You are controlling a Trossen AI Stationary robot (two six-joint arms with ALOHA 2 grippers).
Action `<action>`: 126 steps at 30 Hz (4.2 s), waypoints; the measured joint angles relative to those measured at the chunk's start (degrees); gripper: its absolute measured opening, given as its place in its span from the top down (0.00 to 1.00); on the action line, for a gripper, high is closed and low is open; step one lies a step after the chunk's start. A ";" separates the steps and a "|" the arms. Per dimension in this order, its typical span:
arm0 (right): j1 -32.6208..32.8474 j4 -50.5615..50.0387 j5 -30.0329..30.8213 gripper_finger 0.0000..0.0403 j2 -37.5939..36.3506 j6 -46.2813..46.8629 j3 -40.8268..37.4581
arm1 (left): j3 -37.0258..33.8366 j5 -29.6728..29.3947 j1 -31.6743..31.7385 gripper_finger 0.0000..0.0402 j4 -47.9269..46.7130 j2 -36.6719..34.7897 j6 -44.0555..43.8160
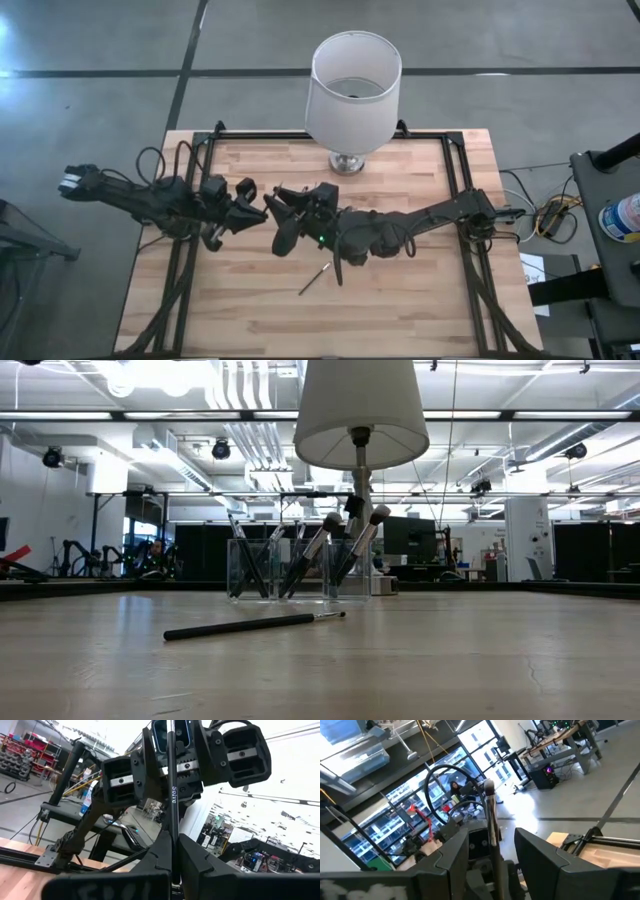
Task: Put items in baskets/containers
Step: Put the eyeshadow brush into the transparent organizer
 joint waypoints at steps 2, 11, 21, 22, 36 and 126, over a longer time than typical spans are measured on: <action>0.00 0.00 0.00 0.62 0.00 -0.12 0.00 | 0.03 -0.01 0.04 0.97 0.06 0.25 0.02; 0.00 -3.72 0.20 0.69 0.00 1.27 -0.02 | 0.38 -0.97 0.64 0.97 0.71 0.38 0.27; 0.00 -4.08 0.21 0.81 0.00 1.09 -0.02 | -0.02 -1.54 0.80 0.97 0.48 1.29 0.39; -0.01 -4.35 0.24 0.83 0.00 1.09 -0.02 | 0.00 -1.55 0.88 0.97 0.46 1.37 0.42; 0.43 -12.94 8.17 0.96 0.07 -0.65 -0.02 | -0.04 -8.20 1.03 0.82 -10.50 1.39 1.13; -1.24 -44.06 -37.78 0.76 0.00 39.13 -27.18 | -14.97 -5.56 -1.03 0.59 -34.96 -7.00 -18.98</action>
